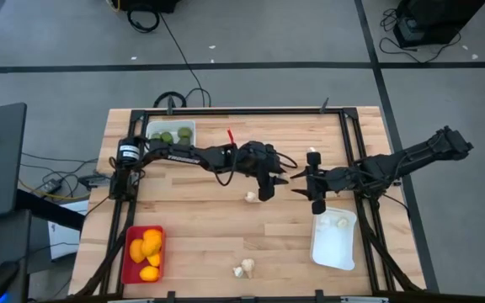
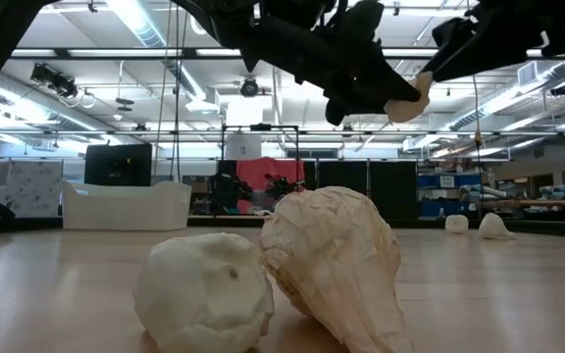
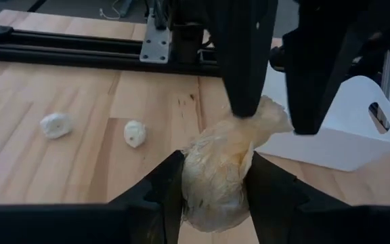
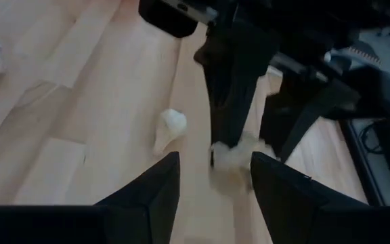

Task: Sort produce into baskets
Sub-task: Put the top big white garlic into the bottom white bin

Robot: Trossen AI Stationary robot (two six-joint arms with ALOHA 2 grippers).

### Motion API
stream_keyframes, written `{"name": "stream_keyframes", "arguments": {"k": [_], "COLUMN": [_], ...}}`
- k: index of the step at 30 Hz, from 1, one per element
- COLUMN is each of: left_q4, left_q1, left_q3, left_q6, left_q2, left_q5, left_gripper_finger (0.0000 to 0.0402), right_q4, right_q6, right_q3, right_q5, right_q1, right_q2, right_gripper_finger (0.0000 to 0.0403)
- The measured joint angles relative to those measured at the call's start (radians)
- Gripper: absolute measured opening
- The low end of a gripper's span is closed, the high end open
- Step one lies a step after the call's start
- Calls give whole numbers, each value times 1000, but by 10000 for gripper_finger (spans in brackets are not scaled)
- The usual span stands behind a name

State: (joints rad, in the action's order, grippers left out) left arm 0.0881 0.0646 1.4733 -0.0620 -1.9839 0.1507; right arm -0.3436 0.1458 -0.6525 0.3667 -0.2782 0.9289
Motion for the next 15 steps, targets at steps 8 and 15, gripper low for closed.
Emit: {"name": "stream_keyframes", "arguments": {"k": [8, 15], "left_q4": [5, -10], "left_q1": [-13, -13], "left_q3": [-1, -1], "left_q6": [-2, -3], "left_q2": [-1, -1], "left_q5": [-7, -6], "left_gripper_finger": [141, 141], "right_q4": [39, 30], "right_q6": [50, 80], "right_q3": [0, 0], "right_q5": [5, 5], "right_q1": [26, 27], "right_q2": [59, 51], "right_gripper_finger": [148, 43]}}
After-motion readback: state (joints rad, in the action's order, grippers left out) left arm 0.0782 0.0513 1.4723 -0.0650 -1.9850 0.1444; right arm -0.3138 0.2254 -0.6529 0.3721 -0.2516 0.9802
